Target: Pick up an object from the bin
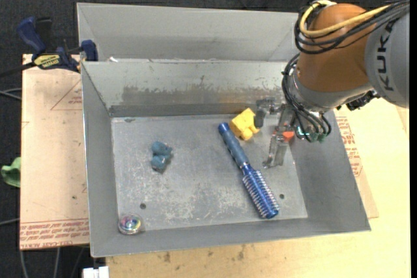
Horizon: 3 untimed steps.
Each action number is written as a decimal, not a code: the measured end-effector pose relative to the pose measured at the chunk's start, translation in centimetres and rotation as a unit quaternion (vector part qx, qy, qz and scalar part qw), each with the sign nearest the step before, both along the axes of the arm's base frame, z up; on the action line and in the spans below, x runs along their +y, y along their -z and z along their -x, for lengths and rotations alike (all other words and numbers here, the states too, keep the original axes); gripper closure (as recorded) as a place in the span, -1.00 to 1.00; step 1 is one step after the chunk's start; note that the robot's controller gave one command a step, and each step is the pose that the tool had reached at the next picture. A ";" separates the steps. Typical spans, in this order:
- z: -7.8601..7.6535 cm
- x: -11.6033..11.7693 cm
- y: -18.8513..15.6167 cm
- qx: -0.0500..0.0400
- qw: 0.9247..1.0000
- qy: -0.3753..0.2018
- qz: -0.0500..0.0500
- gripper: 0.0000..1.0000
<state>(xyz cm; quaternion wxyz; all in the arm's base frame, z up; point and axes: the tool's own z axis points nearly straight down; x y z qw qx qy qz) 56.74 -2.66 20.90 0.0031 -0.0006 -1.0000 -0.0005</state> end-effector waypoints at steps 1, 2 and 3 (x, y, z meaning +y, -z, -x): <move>3.0 -0.7 13.7 -0.010 0.997 -0.070 -0.002 -1.00; 3.0 -0.8 13.5 -0.010 0.997 -0.071 0.000 1.00; 3.3 -0.9 13.7 -0.005 0.997 -0.072 0.000 -1.00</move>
Offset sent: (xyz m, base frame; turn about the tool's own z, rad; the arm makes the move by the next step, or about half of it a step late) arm -0.0342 -0.0096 -0.1390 -0.1438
